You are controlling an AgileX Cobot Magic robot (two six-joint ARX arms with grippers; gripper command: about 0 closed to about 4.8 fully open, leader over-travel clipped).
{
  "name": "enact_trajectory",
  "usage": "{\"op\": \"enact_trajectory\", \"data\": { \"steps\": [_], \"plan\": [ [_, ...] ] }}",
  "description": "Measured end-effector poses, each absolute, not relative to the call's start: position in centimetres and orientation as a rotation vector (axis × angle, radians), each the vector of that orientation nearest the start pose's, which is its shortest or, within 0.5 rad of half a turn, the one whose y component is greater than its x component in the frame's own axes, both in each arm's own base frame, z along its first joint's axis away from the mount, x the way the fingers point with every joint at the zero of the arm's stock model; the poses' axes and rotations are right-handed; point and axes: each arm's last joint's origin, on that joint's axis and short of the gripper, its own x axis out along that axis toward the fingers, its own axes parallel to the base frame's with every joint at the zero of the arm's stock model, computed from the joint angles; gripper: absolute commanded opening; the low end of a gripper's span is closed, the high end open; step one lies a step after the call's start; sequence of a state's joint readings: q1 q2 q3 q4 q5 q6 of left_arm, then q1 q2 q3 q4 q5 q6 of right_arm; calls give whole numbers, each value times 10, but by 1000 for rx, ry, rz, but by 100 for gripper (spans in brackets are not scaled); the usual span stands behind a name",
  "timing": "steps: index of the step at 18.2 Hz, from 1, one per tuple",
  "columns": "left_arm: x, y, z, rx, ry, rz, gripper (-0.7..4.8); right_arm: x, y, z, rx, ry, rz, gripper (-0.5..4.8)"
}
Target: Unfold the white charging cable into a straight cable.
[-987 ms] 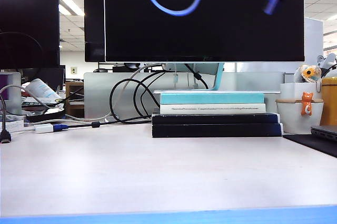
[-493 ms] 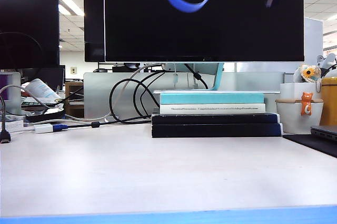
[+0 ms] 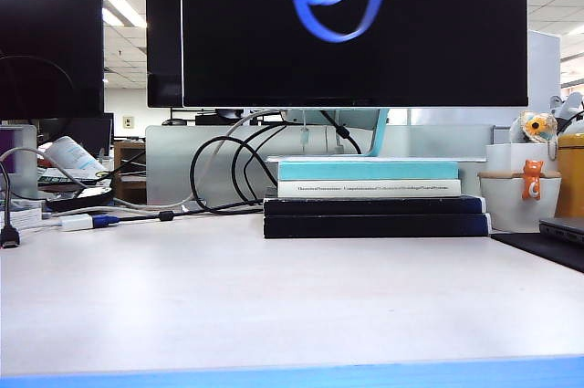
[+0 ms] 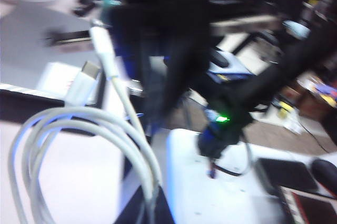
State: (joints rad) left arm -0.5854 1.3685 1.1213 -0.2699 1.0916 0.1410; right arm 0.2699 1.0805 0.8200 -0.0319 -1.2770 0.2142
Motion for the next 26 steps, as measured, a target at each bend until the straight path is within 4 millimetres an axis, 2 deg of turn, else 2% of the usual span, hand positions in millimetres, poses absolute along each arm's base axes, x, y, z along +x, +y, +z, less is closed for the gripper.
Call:
{"op": "enact_trajectory", "data": {
  "steps": [4, 9, 11, 13, 15, 17, 20, 24, 26],
  "plan": [
    [219, -196, 324, -3, 395, -1695, -6, 206, 86, 312, 342, 451, 1502, 1],
    [220, -195, 322, 27, 395, -1640, -5, 205, 83, 315, 334, 423, 1442, 3],
    [220, -195, 321, 32, 410, -1630, -5, 205, 75, 319, 327, 392, 1389, 48],
    [220, -195, 321, 36, 404, -1632, -6, 206, 67, 322, 340, 380, 1339, 58],
    [213, -203, 324, 34, 355, -1728, -6, 207, 67, 324, 345, 367, 1317, 58],
    [212, -205, 325, 40, 342, -1733, -6, 208, 67, 331, 365, 330, 1324, 64],
    [211, -206, 325, 47, 343, -1723, -5, 207, 67, 335, 396, 333, 1341, 118],
    [212, -206, 325, 64, 326, -1696, -5, 206, 67, 335, 434, 381, 1379, 115],
    [215, -206, 325, 95, 315, -1608, -5, 206, 67, 335, 445, 391, 1377, 113]
  ]
}}
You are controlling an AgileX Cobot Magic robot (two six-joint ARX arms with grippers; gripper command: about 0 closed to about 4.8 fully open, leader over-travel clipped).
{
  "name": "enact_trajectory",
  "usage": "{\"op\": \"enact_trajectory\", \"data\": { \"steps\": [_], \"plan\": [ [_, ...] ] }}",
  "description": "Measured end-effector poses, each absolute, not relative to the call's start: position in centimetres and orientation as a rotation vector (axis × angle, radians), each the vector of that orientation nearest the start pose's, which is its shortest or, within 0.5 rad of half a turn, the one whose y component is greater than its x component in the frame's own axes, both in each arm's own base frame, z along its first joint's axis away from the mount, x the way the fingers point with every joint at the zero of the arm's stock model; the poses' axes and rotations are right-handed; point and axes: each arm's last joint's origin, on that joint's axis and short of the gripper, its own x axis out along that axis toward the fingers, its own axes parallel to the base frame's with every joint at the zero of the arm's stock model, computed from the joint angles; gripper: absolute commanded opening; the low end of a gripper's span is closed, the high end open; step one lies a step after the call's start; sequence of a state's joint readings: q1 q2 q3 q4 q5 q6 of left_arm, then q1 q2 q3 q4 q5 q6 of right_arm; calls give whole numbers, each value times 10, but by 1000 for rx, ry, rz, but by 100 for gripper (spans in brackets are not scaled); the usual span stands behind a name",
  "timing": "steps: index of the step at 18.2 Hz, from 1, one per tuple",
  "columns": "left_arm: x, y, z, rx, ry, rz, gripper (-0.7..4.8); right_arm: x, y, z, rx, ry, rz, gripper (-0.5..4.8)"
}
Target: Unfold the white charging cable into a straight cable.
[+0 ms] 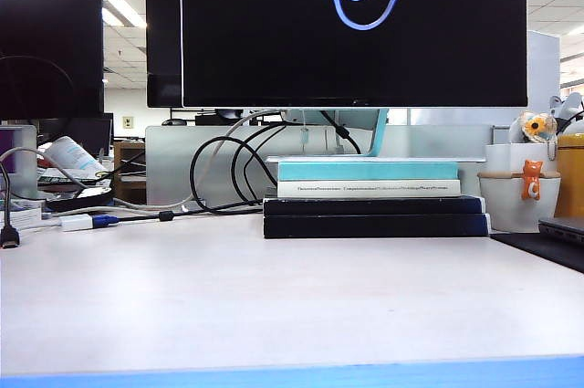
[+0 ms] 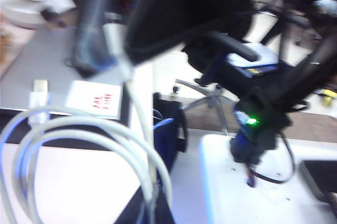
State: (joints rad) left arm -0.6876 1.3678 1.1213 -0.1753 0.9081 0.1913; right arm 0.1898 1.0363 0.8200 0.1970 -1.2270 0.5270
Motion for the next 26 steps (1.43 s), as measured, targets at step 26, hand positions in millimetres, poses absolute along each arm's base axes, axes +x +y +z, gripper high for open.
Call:
{"op": "enact_trajectory", "data": {
  "steps": [26],
  "plan": [
    [198, -239, 352, -68, 134, -1710, -6, 207, 69, 344, 456, 317, 1336, -7]
  ]
}}
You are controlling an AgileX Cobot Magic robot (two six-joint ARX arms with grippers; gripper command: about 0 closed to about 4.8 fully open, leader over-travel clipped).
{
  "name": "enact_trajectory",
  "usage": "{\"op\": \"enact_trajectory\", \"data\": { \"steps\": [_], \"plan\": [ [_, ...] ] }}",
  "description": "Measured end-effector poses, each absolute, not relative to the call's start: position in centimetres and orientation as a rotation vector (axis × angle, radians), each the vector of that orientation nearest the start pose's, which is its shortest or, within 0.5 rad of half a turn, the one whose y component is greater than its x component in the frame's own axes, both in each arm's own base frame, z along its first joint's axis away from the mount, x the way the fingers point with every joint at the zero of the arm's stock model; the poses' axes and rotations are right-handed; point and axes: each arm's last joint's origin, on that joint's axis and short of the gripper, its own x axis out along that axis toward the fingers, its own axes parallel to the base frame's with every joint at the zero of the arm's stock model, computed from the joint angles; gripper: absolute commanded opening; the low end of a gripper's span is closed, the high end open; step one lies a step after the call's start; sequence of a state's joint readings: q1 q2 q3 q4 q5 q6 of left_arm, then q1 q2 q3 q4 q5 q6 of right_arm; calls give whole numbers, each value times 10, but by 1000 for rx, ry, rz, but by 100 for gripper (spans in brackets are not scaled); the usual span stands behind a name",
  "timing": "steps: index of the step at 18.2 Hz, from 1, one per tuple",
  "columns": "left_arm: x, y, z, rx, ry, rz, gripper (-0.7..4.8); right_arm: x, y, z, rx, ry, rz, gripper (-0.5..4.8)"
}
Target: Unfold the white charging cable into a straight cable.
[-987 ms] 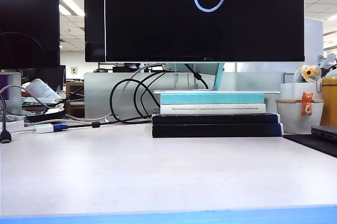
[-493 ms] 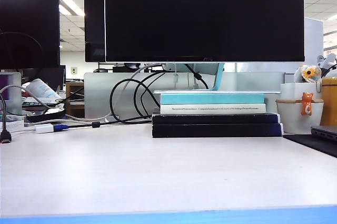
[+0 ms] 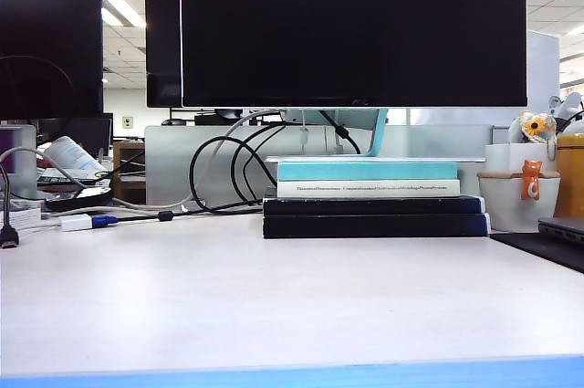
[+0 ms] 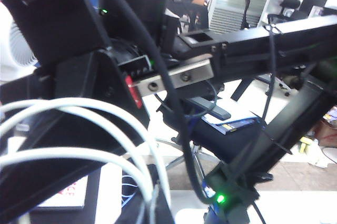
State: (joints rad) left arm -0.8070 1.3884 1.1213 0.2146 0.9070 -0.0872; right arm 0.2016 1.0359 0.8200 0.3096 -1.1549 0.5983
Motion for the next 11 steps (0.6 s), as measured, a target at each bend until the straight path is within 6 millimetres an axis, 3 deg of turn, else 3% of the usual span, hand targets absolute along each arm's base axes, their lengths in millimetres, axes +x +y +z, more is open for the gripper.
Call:
{"op": "enact_trajectory", "data": {
  "steps": [1, 2, 3, 4, 8, 11],
  "plan": [
    [198, -241, 351, -69, 138, -1710, -4, 207, 69, 344, 460, 323, 1342, -7],
    [197, -242, 351, -70, 138, -1705, 93, 206, 70, 344, 466, 332, 1348, -7],
    [196, -243, 352, -71, 130, -1692, 349, 205, 73, 344, 466, 337, 1365, -7],
    [195, -244, 352, -75, 125, -1696, 479, 205, 75, 345, 462, 330, 1378, -7],
    [193, -244, 353, -96, 159, -1711, 479, 205, 73, 347, 466, 311, 1359, -7],
    [194, -242, 340, -81, 307, -1683, 479, 205, 74, 347, 463, 312, 1373, -7]
  ]
}}
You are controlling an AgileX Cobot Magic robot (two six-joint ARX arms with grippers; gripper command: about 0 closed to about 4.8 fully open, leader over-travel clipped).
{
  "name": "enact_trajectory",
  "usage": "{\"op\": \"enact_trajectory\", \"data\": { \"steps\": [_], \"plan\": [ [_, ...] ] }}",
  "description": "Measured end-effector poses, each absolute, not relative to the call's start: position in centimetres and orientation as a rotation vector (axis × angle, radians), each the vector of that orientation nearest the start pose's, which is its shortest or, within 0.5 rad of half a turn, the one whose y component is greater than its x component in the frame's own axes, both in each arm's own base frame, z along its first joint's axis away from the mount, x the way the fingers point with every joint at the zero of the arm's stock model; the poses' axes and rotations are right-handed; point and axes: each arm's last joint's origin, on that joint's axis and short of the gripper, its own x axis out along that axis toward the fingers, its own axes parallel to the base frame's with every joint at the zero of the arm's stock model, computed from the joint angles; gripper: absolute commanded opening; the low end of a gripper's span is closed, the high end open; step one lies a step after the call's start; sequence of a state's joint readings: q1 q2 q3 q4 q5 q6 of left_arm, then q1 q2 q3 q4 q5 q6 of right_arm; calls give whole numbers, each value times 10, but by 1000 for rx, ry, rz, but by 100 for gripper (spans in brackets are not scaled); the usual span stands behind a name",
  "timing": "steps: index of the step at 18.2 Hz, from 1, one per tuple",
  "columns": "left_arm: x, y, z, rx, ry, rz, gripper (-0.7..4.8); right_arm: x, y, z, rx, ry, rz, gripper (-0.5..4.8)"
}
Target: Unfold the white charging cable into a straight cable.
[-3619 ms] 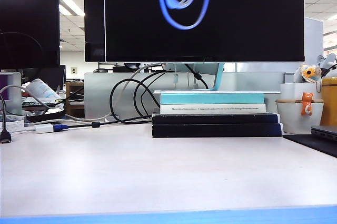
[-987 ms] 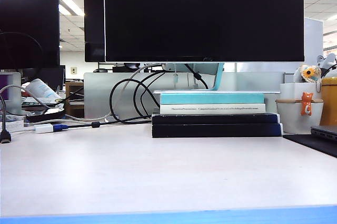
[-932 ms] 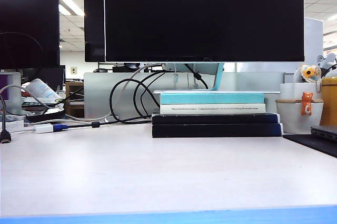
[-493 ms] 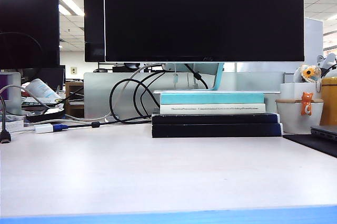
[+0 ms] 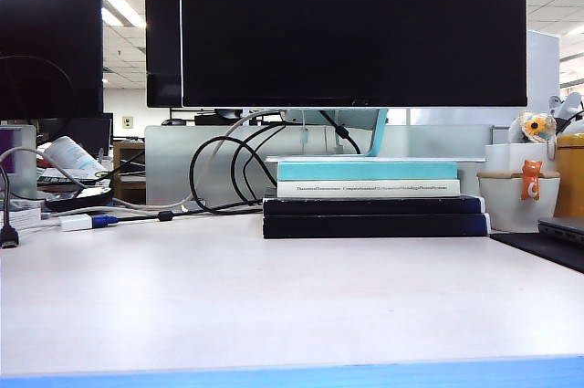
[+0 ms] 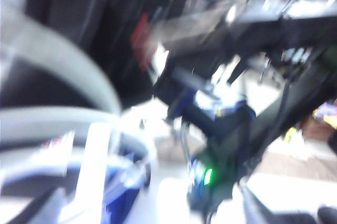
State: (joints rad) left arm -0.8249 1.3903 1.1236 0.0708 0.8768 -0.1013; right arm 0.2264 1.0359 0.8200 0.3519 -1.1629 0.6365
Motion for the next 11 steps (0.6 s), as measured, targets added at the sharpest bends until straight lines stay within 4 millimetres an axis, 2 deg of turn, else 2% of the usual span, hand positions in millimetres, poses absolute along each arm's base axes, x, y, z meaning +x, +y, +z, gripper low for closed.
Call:
{"op": "enact_trajectory", "data": {
  "steps": [3, 5, 8, 11],
  "plan": [
    [192, -238, 328, -2, 393, -1624, 479, 205, 74, 347, 462, 315, 1378, -7],
    [193, -215, 339, 68, 361, -1436, 479, 205, 74, 347, 461, 315, 1379, -7],
    [189, -200, 354, 87, 289, -1360, 479, 204, 74, 347, 458, 316, 1386, -7],
    [190, -198, 354, 90, 299, -1340, 479, 204, 74, 347, 457, 317, 1390, -7]
  ]
}}
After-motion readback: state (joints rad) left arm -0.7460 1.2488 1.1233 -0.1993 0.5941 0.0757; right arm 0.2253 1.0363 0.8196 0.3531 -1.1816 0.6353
